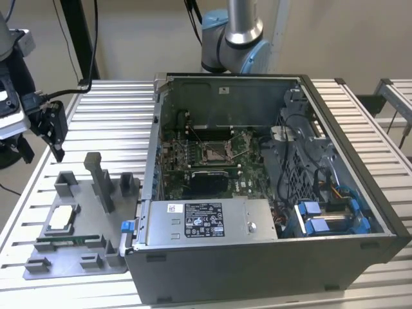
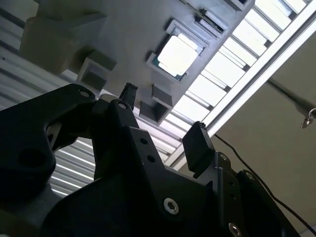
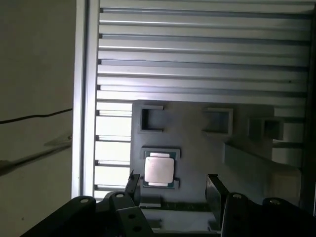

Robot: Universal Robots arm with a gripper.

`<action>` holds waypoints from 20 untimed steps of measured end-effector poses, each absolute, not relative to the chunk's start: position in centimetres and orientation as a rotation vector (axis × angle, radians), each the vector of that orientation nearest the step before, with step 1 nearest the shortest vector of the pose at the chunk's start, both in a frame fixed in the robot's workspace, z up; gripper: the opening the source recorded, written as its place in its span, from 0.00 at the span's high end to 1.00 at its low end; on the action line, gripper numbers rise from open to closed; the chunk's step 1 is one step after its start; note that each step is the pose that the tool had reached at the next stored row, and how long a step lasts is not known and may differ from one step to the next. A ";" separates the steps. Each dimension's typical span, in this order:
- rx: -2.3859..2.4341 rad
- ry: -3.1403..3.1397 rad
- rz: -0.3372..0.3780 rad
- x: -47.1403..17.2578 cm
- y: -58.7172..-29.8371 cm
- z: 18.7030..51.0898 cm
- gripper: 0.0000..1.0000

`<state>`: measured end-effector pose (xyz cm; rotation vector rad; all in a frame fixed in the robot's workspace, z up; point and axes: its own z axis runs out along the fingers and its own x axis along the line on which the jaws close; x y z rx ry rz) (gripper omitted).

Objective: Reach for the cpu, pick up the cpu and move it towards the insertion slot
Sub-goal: 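Pick up the cpu and move it towards the insertion slot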

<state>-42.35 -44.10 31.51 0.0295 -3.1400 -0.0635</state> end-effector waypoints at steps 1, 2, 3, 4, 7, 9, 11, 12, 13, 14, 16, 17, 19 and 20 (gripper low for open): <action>0.030 -3.140 -0.063 -42.3 -44.1 31.4 0.00; 0.029 -3.140 -0.063 -42.3 -44.1 31.3 0.00; 0.029 -3.140 -0.063 -42.3 -44.1 31.2 0.00; 0.029 -3.140 -0.063 -42.3 -44.1 31.1 0.00; 0.030 -3.140 -0.063 -42.3 -44.1 30.8 0.00; 0.029 -3.140 -0.063 -42.3 -44.1 30.6 0.00; 0.029 -3.140 -0.063 -42.3 -44.1 30.4 0.00; 0.029 -3.140 -0.063 -42.3 -44.1 30.3 0.00; 0.029 -3.140 -0.063 -42.3 -44.1 30.2 0.00; 0.029 -3.140 -0.063 -42.3 -44.1 30.1 0.00; 0.029 -3.140 -0.063 -42.3 -44.1 30.0 0.00; 0.029 -3.140 -0.063 -42.3 -44.1 29.9 0.00; 0.029 -3.140 -0.063 -42.3 -44.1 29.7 0.00; 0.030 -3.140 -0.063 -42.3 -44.1 29.7 0.00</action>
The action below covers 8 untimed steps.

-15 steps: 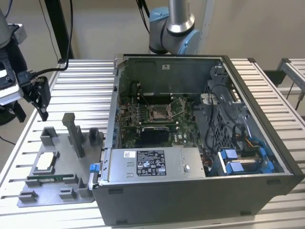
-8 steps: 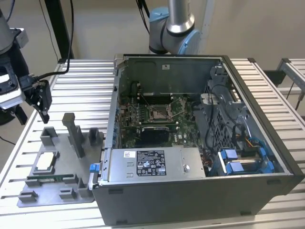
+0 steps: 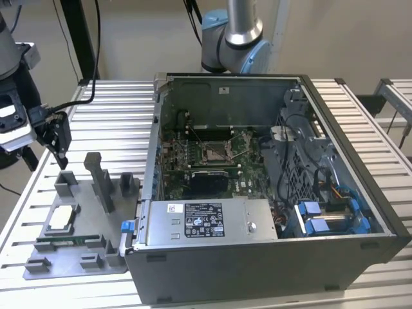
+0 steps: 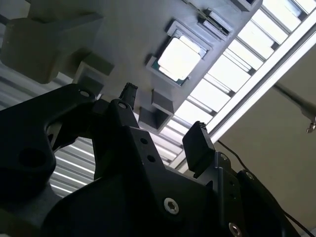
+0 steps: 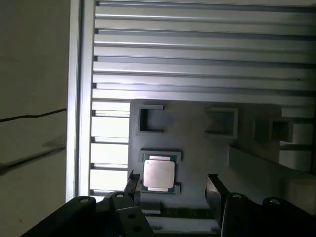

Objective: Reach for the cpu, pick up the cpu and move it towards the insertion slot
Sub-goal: 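Pick up the cpu and move it towards the insertion slot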

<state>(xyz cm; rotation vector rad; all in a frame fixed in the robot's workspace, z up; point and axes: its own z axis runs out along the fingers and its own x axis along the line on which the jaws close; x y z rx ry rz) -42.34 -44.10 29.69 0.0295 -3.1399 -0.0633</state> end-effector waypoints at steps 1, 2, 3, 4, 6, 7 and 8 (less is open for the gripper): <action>0.029 -3.140 -0.063 -42.3 -44.1 29.7 0.00; 0.029 -3.140 -0.063 -42.3 -44.1 29.6 0.00; 0.029 -3.140 -0.063 -42.3 -44.1 29.6 0.00; 0.029 -3.140 -0.063 -42.3 -44.1 29.5 0.00; 0.029 -3.140 -0.063 -42.3 -44.1 29.5 0.00; 0.029 -3.140 -0.063 -42.3 -44.1 29.5 0.00; 0.029 -3.140 -0.063 -42.3 -44.1 29.5 0.00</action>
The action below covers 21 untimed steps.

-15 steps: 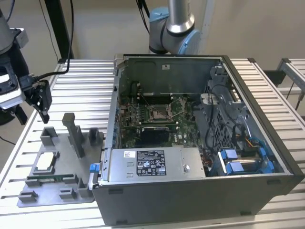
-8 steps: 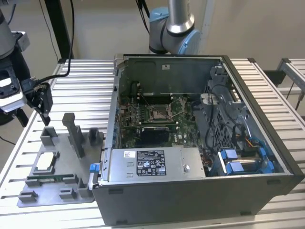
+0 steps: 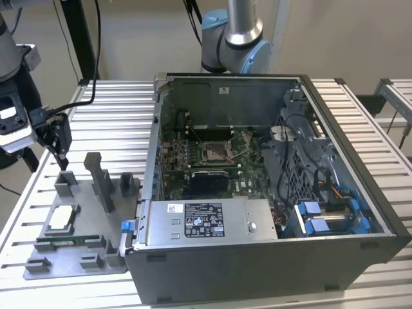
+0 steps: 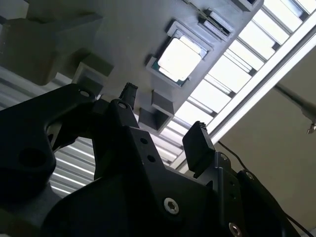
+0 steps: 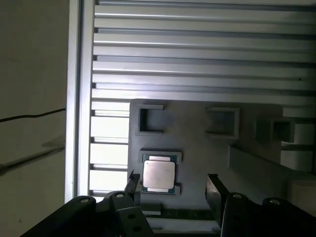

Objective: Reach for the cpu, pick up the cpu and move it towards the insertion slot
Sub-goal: 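Pick up the cpu and move it towards the insertion slot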

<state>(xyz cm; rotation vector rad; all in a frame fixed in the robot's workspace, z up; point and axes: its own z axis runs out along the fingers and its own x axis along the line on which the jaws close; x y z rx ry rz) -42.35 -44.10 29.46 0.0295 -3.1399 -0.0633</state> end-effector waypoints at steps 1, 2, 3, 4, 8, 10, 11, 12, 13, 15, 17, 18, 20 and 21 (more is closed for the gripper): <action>0.029 -3.140 -0.063 -42.3 -44.1 29.5 0.00; 0.029 -3.140 -0.063 -42.3 -44.1 29.4 0.00; 0.029 -3.140 -0.063 -42.3 -44.1 29.4 0.00; 0.029 -3.140 -0.063 -42.3 -44.1 29.4 0.00; 0.029 -3.140 -0.064 -42.3 -44.1 29.3 0.00; 0.029 -3.140 -0.064 -42.3 -44.1 29.2 0.00; 0.029 -3.140 -0.063 -42.3 -44.1 29.1 0.00; 0.029 -3.140 -0.063 -42.3 -44.1 29.1 0.00; 0.029 -3.140 -0.064 -42.3 -44.1 29.0 0.00; 0.029 -3.140 -0.063 -42.3 -44.1 28.9 0.00; 0.029 -3.140 -0.063 -42.3 -44.1 28.8 0.00; 0.029 -3.140 -0.063 -42.3 -44.1 28.8 0.00; 0.030 -3.140 -0.063 -42.3 -44.1 28.7 0.00; 0.029 -3.140 -0.063 -42.3 -44.1 28.6 0.00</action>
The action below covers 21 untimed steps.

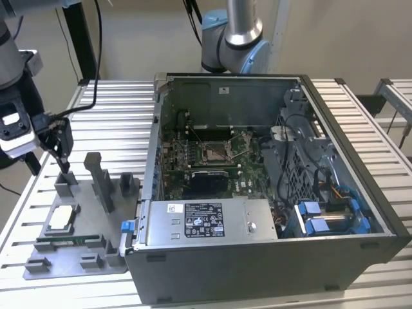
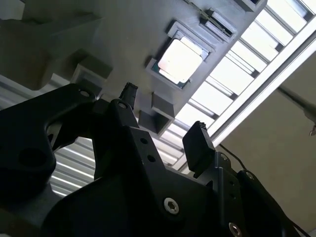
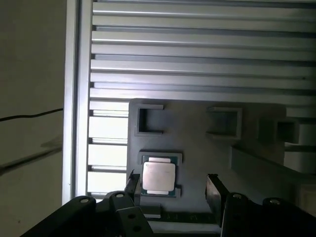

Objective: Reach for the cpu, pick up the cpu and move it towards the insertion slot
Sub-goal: 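Pick up the cpu and move it towards the insertion slot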

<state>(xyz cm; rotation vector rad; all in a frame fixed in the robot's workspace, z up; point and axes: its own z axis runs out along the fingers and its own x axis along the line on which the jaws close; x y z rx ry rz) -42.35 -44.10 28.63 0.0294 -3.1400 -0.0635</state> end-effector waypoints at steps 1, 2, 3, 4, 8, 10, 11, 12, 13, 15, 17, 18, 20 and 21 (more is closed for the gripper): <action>0.029 -3.140 -0.063 -42.3 -44.1 28.6 0.00; 0.029 -3.140 -0.063 -42.3 -44.1 28.6 0.00; 0.029 -3.140 -0.063 -42.3 -44.1 28.5 0.00; 0.029 -3.140 -0.063 -42.3 -44.1 28.5 0.00; 0.030 -3.140 -0.064 -42.3 -44.1 28.2 0.00; 0.029 -3.140 -0.063 -42.3 -44.1 28.1 0.00; 0.029 -3.140 -0.063 -42.3 -44.1 28.0 0.00; 0.030 -3.140 -0.063 -42.3 -44.1 27.9 0.00; 0.029 -3.140 -0.063 -42.3 -44.1 27.8 0.00; 0.030 -3.140 -0.063 -42.3 -44.1 27.7 0.00; 0.029 -3.140 -0.063 -42.3 -44.1 27.6 0.00; 0.029 -3.140 -0.063 -42.3 -44.1 27.5 0.00; 0.029 -3.140 -0.063 -42.3 -44.1 27.4 0.00; 0.029 -3.140 -0.063 -42.3 -44.1 27.3 0.00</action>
